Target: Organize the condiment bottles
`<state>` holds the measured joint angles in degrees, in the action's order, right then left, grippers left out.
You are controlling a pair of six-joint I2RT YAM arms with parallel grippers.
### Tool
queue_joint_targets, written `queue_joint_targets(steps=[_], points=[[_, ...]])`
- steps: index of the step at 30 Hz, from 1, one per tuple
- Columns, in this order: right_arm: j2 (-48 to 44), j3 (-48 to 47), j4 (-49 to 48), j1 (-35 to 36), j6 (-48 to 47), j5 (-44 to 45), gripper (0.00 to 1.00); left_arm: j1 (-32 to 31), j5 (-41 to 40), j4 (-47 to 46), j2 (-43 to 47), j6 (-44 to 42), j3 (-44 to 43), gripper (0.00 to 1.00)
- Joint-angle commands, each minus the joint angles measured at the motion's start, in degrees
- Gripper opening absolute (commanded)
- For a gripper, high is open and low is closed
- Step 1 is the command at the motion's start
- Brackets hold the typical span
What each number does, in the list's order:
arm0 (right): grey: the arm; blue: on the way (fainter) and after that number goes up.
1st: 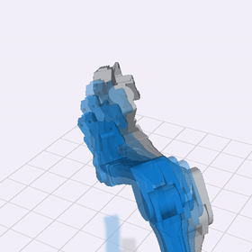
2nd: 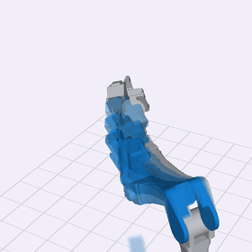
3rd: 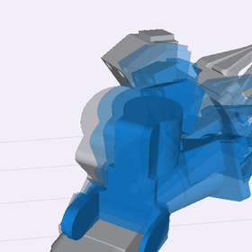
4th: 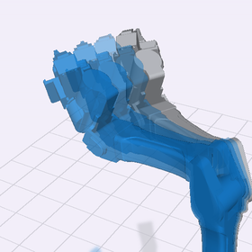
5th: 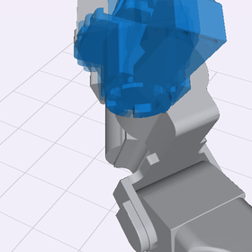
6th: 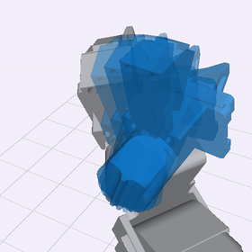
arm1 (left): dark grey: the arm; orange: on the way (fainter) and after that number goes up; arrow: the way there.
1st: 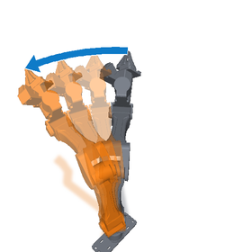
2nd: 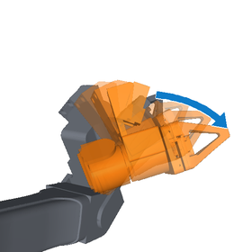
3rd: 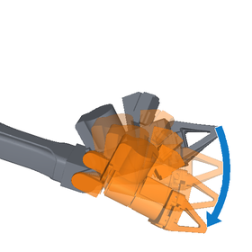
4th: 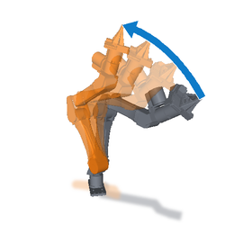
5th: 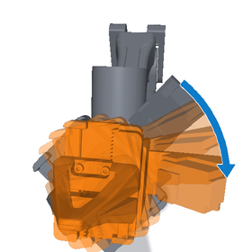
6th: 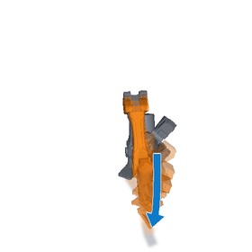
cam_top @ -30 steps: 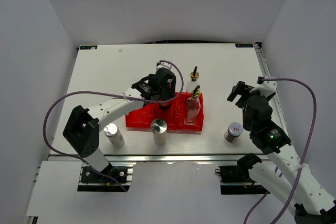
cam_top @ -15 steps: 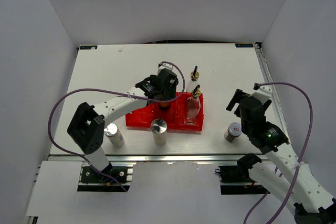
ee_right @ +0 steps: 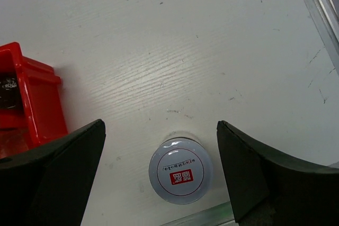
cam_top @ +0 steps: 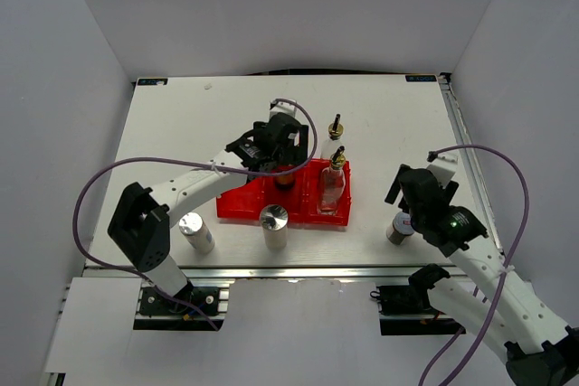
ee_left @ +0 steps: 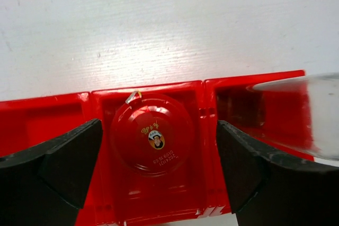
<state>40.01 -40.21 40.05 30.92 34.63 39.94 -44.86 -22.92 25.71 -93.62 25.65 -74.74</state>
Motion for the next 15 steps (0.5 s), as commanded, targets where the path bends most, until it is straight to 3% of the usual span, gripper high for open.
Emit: queue_joint_targets(steps=[1, 10, 15], points=[[1.12, 1.01, 1.17, -0.68, 3.07, -1.53, 0.89, -0.31, 0.59, -1.90, 4.24, -0.51, -1.46, 0.98], [1.83, 3.11, 2.75, -2.17, 4.65, -6.80, 0.89, -0.31, -2.13, -1.10, 7.22, -1.65, -1.55, 0.98], [2.88, 3.73, 3.72, -3.05, 5.01, -9.18, 0.89, -0.23, -9.24, 1.00, 8.45, -1.57, -3.31, 0.98]])
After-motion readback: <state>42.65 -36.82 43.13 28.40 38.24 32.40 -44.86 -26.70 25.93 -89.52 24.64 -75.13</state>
